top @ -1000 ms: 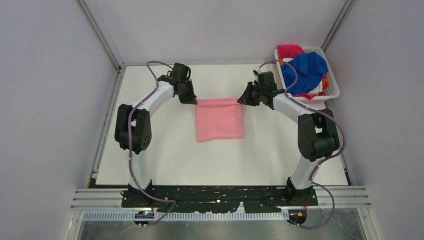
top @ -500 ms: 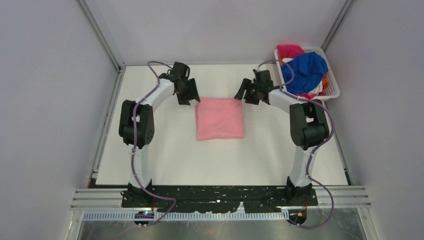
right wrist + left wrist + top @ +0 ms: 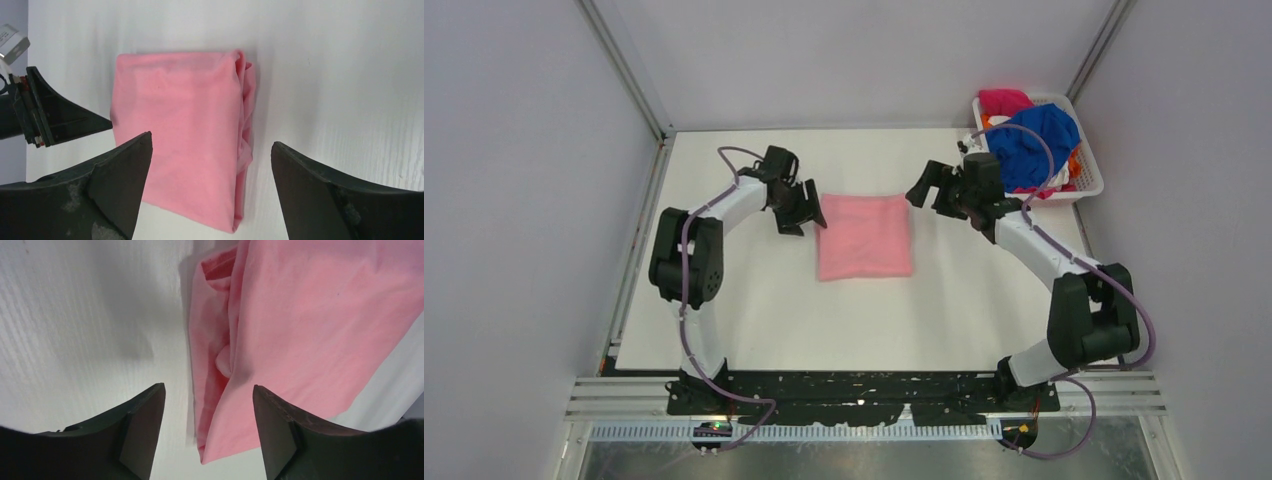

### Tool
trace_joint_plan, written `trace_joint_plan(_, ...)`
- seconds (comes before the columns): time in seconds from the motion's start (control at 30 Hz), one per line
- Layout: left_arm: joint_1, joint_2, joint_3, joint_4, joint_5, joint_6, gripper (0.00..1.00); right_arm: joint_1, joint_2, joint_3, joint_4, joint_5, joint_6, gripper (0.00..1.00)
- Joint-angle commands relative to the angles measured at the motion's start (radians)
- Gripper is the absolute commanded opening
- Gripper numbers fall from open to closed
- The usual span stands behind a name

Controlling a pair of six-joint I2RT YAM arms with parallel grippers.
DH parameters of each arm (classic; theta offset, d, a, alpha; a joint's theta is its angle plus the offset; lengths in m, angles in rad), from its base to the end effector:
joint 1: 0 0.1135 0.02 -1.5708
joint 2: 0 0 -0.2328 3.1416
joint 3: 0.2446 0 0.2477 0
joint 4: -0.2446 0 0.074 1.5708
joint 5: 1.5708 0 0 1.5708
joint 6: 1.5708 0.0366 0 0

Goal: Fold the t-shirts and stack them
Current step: Put the neatly folded tshirt into the corner of the board with the left arm

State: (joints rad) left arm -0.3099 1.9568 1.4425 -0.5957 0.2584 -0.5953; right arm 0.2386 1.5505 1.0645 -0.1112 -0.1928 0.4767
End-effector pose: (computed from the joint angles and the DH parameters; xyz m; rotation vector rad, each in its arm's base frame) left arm 0.3734 -0.1294 0.1652 -0.3110 2.7594 -0.6090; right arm 0.3352 0.0887 0.2252 0.1508 2.2167 0.6121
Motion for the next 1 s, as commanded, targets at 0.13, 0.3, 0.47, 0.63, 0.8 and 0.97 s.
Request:
trace_joint_plan(0.13, -0.024, 0.092, 0.063, 0.07, 0.073, -0.024, 0.49, 0.001, -0.216, -0.177, -0.016, 0.05, -0.034, 0.95)
trace_joint_plan(0.3, -0.045, 0.124, 0.089, 0.082, 0.085, -0.034, 0.41, -0.004, -0.322, -0.213, -0.058, 0.096, -0.044, 0.95)
trace_joint_plan(0.47, -0.055, 0.149, 0.14, 0.006, 0.076, -0.046, 0.18, -0.008, -0.376, -0.228, -0.07, 0.094, -0.053, 0.95)
trace_joint_plan(0.63, -0.055, 0.136, 0.128, -0.013, 0.036, -0.068, 0.0, -0.019, -0.421, -0.24, -0.084, 0.107, -0.072, 0.95)
trace_joint_plan(0.8, -0.054, 0.132, 0.19, -0.151, -0.15, -0.018, 0.0, -0.033, -0.448, -0.247, -0.091, 0.11, -0.084, 0.95)
trace_joint_plan(0.97, -0.021, 0.197, 0.345, -0.33, -0.332, 0.063, 0.0, -0.043, -0.462, -0.251, -0.1, 0.144, -0.102, 0.95)
